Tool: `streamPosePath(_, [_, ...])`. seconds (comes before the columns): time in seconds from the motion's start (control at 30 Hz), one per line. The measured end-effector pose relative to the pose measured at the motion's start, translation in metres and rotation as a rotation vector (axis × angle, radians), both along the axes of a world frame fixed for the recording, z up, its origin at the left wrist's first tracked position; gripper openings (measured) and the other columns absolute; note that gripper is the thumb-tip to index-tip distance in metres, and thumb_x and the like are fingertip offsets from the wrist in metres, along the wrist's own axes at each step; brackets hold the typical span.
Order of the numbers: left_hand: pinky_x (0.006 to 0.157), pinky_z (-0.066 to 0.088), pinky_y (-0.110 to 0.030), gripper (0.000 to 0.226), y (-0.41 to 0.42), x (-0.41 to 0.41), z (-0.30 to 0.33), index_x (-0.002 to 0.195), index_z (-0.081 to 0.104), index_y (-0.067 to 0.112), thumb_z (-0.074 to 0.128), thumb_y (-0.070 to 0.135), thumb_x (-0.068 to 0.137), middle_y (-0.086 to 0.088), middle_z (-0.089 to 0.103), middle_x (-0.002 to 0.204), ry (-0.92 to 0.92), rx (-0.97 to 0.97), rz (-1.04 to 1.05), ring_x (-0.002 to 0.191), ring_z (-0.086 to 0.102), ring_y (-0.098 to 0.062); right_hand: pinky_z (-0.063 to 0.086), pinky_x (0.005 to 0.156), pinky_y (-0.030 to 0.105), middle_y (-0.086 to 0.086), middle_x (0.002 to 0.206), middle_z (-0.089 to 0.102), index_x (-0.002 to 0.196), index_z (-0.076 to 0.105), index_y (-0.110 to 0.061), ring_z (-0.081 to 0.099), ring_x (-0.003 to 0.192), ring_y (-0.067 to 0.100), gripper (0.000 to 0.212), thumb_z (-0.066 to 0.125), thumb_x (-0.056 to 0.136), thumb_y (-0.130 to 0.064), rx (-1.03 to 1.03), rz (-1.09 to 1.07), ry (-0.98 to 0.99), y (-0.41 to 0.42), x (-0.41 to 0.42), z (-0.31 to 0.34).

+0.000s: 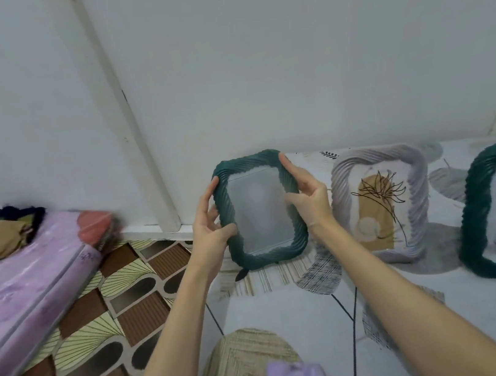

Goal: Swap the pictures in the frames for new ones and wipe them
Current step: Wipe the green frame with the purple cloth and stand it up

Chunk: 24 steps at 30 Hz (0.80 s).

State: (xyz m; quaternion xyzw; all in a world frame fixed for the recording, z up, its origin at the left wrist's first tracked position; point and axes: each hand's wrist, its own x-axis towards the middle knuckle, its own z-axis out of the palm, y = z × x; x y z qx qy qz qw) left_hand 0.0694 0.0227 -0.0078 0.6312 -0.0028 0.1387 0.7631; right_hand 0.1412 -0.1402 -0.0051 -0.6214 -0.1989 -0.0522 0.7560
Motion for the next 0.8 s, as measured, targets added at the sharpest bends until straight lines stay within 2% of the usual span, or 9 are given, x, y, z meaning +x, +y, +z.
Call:
streamPosePath(0.2, [0.079,0.057,-0.044,0.090,-0.003,-0.001,-0.007,0.129,0.043,0.045,0.043,-0.027,0.075,0.000,0.052,0.130,-0.021,0.044,-0.037,0.113,0.058,-0.013,0.037,0.108,0.028,-0.017,0.128,0.052,0.129,0.049,-0.024,0.042,0.129,0.002,0.079,0.043,0.069,0.026,0.026,-0.029,0.012,-0.002,0.000,-0.014])
streamPosePath(0.33, [0.082,0.056,-0.042,0.089,-0.005,-0.007,-0.007,0.129,0.040,0.049,0.044,-0.023,0.077,0.000,0.048,0.136,-0.015,0.084,-0.067,0.121,0.053,-0.020,0.031,0.111,0.029,-0.016,0.135,0.047,0.134,0.044,-0.022,0.036,0.125,-0.014,0.074,0.046,0.075,0.023,-0.034,-0.065,-0.028,-0.003,-0.010,-0.018])
streamPosePath(0.43, [0.086,0.055,-0.042,0.088,-0.008,-0.012,-0.006,0.129,0.038,0.051,0.045,-0.021,0.079,0.000,0.044,0.139,-0.015,0.110,-0.063,0.124,0.049,-0.018,0.024,0.099,0.025,-0.003,0.145,0.040,0.138,0.041,-0.019,0.039,0.115,-0.024,0.071,0.046,0.079,0.019,-0.077,-0.098,-0.042,-0.004,-0.022,-0.015])
streamPosePath(0.47, [0.087,0.054,-0.041,0.089,-0.009,-0.014,-0.006,0.129,0.038,0.052,0.044,-0.021,0.079,0.000,0.043,0.141,-0.017,0.118,-0.058,0.126,0.047,-0.017,0.023,0.099,0.028,-0.004,0.146,0.039,0.139,0.040,-0.021,0.043,0.118,-0.016,0.071,0.046,0.080,0.018,-0.089,-0.106,-0.047,-0.005,-0.025,-0.014])
streamPosePath(0.53, [0.088,0.054,-0.039,0.089,-0.012,-0.016,-0.006,0.129,0.037,0.051,0.043,-0.022,0.079,0.003,0.040,0.142,-0.021,0.132,-0.039,0.129,0.043,-0.015,0.027,0.098,0.045,-0.008,0.146,0.038,0.139,0.039,-0.027,0.042,0.125,0.023,0.071,0.048,0.082,0.014,-0.121,-0.128,-0.063,-0.007,-0.027,-0.016])
streamPosePath(0.6, [0.086,0.055,-0.037,0.090,-0.015,-0.019,-0.006,0.130,0.037,0.050,0.042,-0.023,0.079,0.001,0.041,0.141,-0.022,0.130,-0.034,0.126,0.046,-0.013,0.033,0.102,0.051,-0.015,0.144,0.039,0.136,0.039,-0.035,0.037,0.125,0.031,0.073,0.048,0.082,0.013,-0.139,-0.141,-0.082,-0.010,-0.026,-0.017])
streamPosePath(0.67, [0.078,0.057,-0.035,0.088,-0.020,-0.020,-0.005,0.132,0.036,0.047,0.041,-0.024,0.080,-0.002,0.045,0.136,-0.011,0.105,-0.039,0.112,0.058,-0.008,0.046,0.098,0.034,-0.028,0.138,0.040,0.130,0.040,-0.049,0.048,0.125,0.012,0.079,0.047,0.080,0.011,-0.158,-0.149,-0.078,-0.013,-0.027,-0.017])
streamPosePath(0.73, [0.074,0.058,-0.033,0.087,-0.022,-0.021,-0.003,0.135,0.033,0.044,0.040,-0.024,0.081,-0.004,0.045,0.135,-0.003,0.103,-0.039,0.101,0.063,-0.002,0.033,0.079,0.017,-0.034,0.134,0.041,0.123,0.040,-0.062,0.050,0.093,-0.002,0.086,0.043,0.077,0.011,-0.177,-0.140,-0.036,-0.014,-0.027,-0.015])
streamPosePath(0.8, [0.074,0.058,-0.033,0.087,-0.024,-0.022,-0.002,0.136,0.032,0.043,0.040,-0.024,0.081,-0.005,0.044,0.136,-0.003,0.115,-0.030,0.100,0.062,0.000,0.027,0.074,0.016,-0.027,0.138,0.043,0.119,0.041,-0.067,0.035,0.079,-0.007,0.091,0.039,0.076,0.014,-0.188,-0.125,-0.005,-0.013,-0.027,-0.014])
